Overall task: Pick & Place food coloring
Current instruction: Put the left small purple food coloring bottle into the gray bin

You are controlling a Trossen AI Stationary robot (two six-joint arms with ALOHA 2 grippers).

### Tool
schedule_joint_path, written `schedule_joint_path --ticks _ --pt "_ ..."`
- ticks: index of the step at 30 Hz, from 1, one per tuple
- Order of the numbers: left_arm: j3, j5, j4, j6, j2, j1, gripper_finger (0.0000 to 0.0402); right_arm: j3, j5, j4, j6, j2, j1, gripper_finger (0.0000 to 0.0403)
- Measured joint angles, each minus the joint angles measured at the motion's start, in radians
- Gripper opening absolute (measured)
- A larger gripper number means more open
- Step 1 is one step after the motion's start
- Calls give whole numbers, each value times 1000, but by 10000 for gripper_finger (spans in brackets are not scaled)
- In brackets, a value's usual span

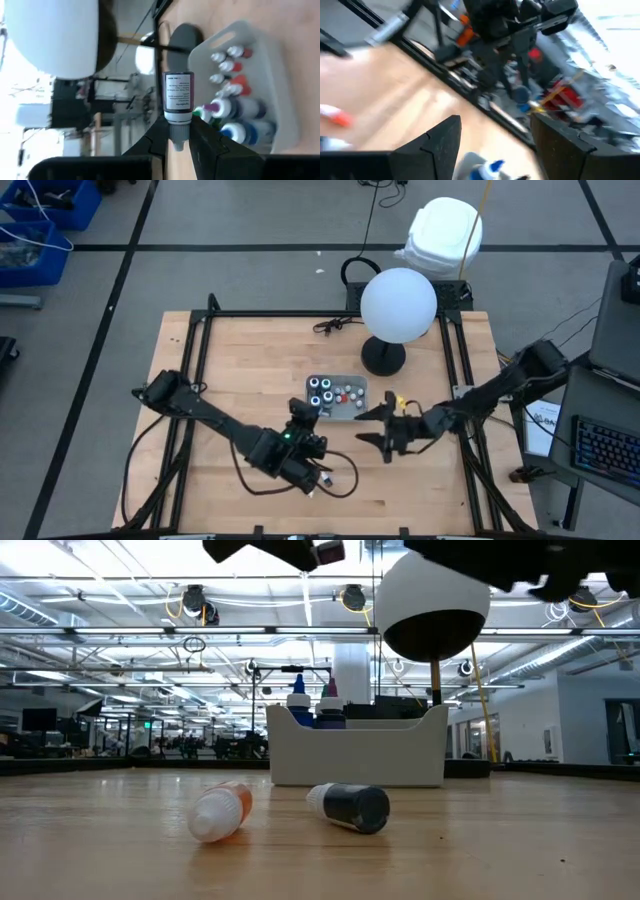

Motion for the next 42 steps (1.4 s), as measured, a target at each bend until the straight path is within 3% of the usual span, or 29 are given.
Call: schedule_joint_path --ticks 3,9,19,42 --pt "0 66 57 45 0 7 56 35 74 67 -87 74 16 228" --pt "0 127 112 51 0 7 56 93 102 78 -181 164 21 228" --pt "-1 246 154 53 17 11 56 111 121 67 -200 180 17 216" --pt "-1 306 240 120 53 54 56 111 90 22 -311 200 21 173"
